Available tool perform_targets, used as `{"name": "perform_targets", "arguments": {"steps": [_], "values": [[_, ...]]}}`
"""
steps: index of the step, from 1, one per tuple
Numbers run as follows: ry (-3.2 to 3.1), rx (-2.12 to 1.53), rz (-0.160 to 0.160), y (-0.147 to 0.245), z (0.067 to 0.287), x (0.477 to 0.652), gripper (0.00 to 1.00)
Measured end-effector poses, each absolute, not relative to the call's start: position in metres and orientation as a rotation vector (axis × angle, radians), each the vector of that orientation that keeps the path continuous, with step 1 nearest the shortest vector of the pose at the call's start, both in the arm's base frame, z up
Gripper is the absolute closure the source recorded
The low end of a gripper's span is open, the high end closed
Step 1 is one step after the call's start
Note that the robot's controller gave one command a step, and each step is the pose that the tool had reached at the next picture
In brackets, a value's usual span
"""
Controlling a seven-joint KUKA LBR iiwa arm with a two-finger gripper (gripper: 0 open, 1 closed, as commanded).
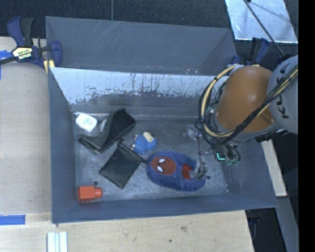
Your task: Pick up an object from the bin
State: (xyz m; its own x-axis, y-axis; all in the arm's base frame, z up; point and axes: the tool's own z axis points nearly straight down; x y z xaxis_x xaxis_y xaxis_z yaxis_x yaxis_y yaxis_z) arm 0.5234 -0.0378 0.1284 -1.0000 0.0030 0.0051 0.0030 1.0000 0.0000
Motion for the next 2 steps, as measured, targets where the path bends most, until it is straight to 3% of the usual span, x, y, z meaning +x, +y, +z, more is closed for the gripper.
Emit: {"name": "perform_targets", "arguments": {"steps": [1,2], "values": [[-3.137,0.063,0.000,0.0174,0.0675,0.5094,0.00],[-3.157,0.055,0.000,0.0151,0.0740,0.5157,1.00]]}}
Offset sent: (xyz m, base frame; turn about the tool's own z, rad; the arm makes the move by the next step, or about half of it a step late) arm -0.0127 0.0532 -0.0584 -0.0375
